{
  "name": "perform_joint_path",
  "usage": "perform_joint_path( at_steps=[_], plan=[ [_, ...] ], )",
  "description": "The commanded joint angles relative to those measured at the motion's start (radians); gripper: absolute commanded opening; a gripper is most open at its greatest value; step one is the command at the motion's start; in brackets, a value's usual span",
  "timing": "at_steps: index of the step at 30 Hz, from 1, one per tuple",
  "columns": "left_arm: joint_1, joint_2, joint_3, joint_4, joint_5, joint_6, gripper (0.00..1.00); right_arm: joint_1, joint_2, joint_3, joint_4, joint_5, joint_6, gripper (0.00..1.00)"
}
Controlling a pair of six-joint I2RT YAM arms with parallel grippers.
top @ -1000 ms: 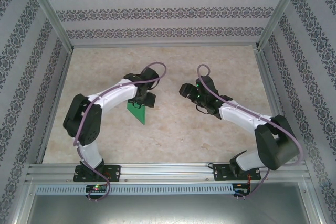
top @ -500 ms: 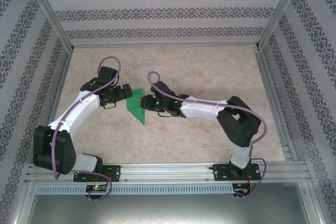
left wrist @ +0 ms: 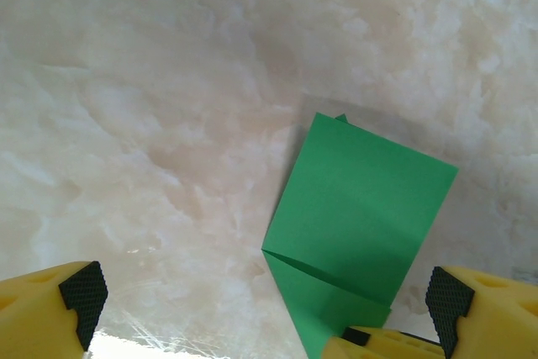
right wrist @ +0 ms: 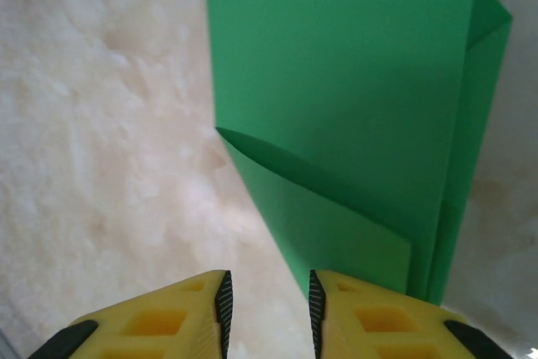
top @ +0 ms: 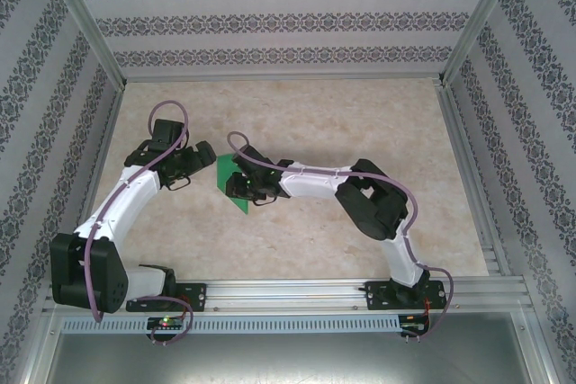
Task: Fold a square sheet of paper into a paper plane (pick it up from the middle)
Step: Move the paper to the center of the table.
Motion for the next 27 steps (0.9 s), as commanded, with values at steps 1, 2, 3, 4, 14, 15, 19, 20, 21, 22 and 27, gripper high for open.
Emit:
perform_joint_path(
  at_steps=[1,2,3,4,14,15,19,20,21,22,27],
  plan=[
    [0.019,0.005,-0.015,0.040,0.024,-0.028,1.00,-0.024,0.019,0.049,-0.115,0.000,-0.013,0.32],
    [0.020,0.005,-0.017,0.042,0.027,-0.028,1.00,-0.033,0.023,0.050,-0.132,-0.003,-0.022,0.33],
    [0.020,0.004,-0.018,0.044,0.030,-0.028,1.00,-0.039,0.026,0.051,-0.151,-0.005,-0.030,0.33],
    [0.020,0.004,-0.018,0.047,0.032,-0.028,1.00,-0.046,0.033,0.060,-0.179,-0.010,-0.045,0.33],
    [0.023,0.007,-0.028,0.067,0.084,-0.016,1.00,-0.125,0.030,0.041,-0.374,-0.064,-0.352,0.34],
    [0.023,0.005,-0.033,0.078,0.096,-0.012,1.00,-0.140,0.013,0.011,-0.380,-0.078,-0.397,0.35],
    [0.024,-0.002,-0.054,0.123,0.157,0.003,1.00,-0.212,-0.073,-0.134,-0.370,-0.201,-0.551,0.34],
    [0.023,0.000,-0.060,0.134,0.169,0.004,1.00,-0.231,-0.100,-0.171,-0.365,-0.231,-0.581,0.34],
    [0.024,0.000,-0.064,0.146,0.186,0.006,1.00,-0.247,-0.128,-0.200,-0.365,-0.236,-0.601,0.34],
    [0.024,0.001,-0.070,0.159,0.202,0.004,1.00,-0.257,-0.150,-0.221,-0.362,-0.240,-0.612,0.34],
    [0.023,0.022,-0.100,0.232,0.317,-0.014,1.00,-0.270,-0.270,-0.266,-0.248,-0.283,-0.514,0.37]
  ],
)
